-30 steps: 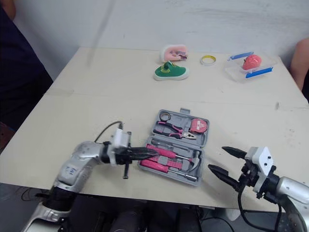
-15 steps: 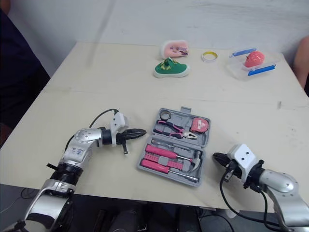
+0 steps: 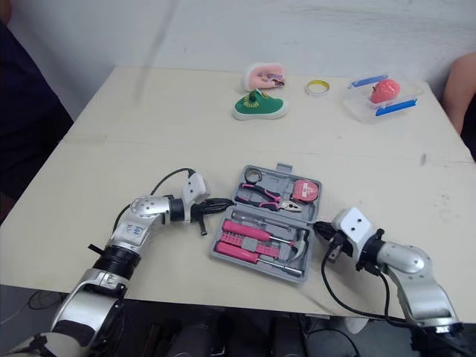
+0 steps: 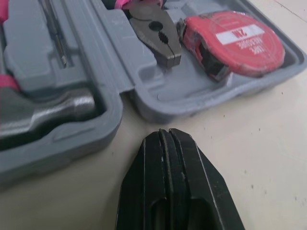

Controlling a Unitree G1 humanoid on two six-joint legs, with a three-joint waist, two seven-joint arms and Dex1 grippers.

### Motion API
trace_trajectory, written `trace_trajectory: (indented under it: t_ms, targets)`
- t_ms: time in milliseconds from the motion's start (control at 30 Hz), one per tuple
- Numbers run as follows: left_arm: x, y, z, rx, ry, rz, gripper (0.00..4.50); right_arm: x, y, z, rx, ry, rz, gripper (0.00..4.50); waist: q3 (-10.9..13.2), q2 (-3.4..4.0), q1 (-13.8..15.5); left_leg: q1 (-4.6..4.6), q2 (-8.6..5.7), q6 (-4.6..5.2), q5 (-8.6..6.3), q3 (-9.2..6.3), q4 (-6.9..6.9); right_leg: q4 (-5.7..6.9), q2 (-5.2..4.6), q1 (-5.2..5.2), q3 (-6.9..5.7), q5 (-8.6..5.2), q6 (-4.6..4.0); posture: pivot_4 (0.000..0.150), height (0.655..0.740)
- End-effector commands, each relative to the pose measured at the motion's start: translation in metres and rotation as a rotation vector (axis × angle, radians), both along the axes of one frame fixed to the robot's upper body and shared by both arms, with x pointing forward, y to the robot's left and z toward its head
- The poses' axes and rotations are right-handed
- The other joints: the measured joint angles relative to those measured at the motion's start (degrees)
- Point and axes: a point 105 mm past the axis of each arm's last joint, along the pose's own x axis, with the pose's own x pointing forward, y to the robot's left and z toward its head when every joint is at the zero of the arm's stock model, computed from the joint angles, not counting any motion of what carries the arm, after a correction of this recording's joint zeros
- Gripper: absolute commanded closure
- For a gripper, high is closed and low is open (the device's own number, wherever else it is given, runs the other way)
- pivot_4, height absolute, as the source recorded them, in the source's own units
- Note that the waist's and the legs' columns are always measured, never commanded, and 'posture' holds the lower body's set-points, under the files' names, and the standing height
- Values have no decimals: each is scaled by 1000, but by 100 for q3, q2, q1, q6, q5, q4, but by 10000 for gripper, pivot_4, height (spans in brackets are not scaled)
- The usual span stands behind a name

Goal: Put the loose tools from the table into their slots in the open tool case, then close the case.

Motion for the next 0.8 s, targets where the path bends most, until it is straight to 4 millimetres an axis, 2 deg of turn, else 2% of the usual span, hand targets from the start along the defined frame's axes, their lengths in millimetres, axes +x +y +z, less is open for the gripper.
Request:
trace_trajectory:
  t_ms: [33, 267, 500, 700, 800]
  targets:
    - [-10, -9, 8, -48, -10, -68, 45000, 4, 13, -1, 6, -11, 43, 44358, 0, 0, -38, 0, 0, 0, 0, 0, 1, 1, 0, 1, 0, 0, 0, 1500, 7400]
    - [-18, 7, 2, -49, 23, -28, 45000, 12, 32, 2, 16, -21, 112, 44358, 0, 0, -130, 10, 3, -4, 2, 1, -5, 7, 0, 3, 5, 0, -1, 1500, 7400]
    - [-33, 32, 4, -75, 39, 88, 45000, 21, 68, 6, 38, -23, 232, 44358, 0, 0, -286, 15, 10, -12, 4, 4, -15, 17, 5, 0, 7, -4, -7, 1500, 7400]
    - [-39, 40, -2, -66, 53, 151, 45000, 29, 77, 8, 35, -27, 265, 44358, 0, 0, -243, 15, 12, -14, 4, 3, -11, 16, 5, -1, 8, -6, -11, 1500, 7400]
    - [-36, 47, -7, -50, 47, 205, 45000, 30, 78, 6, 27, -11, 276, 44358, 0, 0, -242, 17, 12, -16, 2, 4, -12, 14, 4, -1, 9, -6, -11, 1500, 7400]
